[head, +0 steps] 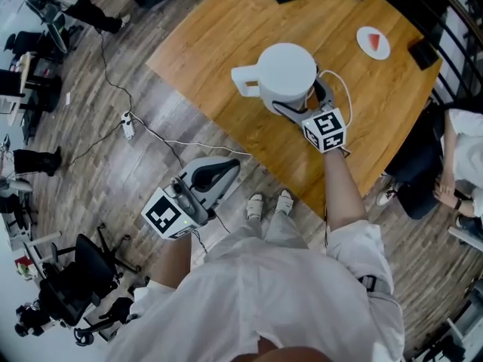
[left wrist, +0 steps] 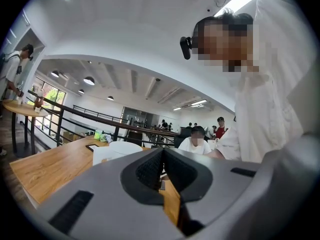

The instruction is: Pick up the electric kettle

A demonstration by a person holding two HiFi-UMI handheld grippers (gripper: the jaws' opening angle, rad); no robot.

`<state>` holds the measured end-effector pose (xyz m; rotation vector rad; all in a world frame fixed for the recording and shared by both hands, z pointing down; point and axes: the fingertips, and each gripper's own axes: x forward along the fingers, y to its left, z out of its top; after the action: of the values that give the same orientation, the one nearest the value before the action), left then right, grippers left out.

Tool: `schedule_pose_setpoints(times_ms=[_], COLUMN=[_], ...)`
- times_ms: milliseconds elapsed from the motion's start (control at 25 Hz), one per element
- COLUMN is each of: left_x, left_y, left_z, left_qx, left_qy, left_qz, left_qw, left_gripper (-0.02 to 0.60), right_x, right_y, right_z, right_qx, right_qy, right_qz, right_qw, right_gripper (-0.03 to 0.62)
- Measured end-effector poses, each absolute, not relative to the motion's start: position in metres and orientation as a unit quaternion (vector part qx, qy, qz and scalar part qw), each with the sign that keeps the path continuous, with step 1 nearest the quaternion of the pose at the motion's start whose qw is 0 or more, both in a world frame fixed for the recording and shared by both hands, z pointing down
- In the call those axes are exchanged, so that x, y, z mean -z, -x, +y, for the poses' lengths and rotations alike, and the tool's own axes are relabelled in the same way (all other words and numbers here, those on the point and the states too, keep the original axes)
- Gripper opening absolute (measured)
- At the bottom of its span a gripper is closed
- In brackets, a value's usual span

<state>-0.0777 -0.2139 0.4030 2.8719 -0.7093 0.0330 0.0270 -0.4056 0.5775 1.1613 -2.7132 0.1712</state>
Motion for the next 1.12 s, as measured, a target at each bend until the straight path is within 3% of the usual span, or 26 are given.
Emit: schedule_pose_setpoints(times_ms=[80, 120, 160, 200, 400, 800, 960, 1120], left_x=[-0.407, -0.408, -0.410, -0.413, -0.433, -0.495, -0.521, -0.533], left_y=[0.076, 0.075, 0.076, 0.076, 0.085, 0.112, 0.114, 0.096], left_z=[-0.223, -0.228, -0.234, -0.239, -0.267, -0.346, -0.383, -0.405], left_qx=[-0.010, -0.008, -0.007, -0.007, -0.017, -0.121, -0.154, -0.155], left_qy=[-0.967, -0.966, -0.965, -0.964, -0.952, -0.914, -0.899, -0.899], left_qz=[-0.240, -0.242, -0.245, -0.250, -0.291, -0.385, -0.408, -0.409], left_qw=[0.089, 0.089, 0.090, 0.090, 0.090, 0.041, 0.031, 0.028], left_gripper=[0.008, 0.062, 0.184, 0.254, 0.324, 0.308, 0.253, 0.249], right_x=[-0.578, -0.577, -0.577, -0.576, -0.576, -0.577, -0.576, -0.576], right_y=[-0.028, -0.028, -0.028, -0.028, -0.027, -0.027, -0.025, -0.024], right_z=[-0.406, -0.406, -0.406, -0.406, -0.404, -0.403, -0.406, -0.404], right_qx=[-0.060, -0.060, -0.061, -0.062, -0.065, -0.072, -0.073, -0.074], right_qy=[-0.392, -0.392, -0.392, -0.392, -0.392, -0.391, -0.387, -0.384], right_qz=[-0.913, -0.913, -0.913, -0.913, -0.912, -0.912, -0.914, -0.915], right_qw=[0.093, 0.094, 0.094, 0.095, 0.097, 0.097, 0.099, 0.099], right_gripper=[0.566, 0.566, 0.566, 0.566, 0.566, 0.566, 0.566, 0.566])
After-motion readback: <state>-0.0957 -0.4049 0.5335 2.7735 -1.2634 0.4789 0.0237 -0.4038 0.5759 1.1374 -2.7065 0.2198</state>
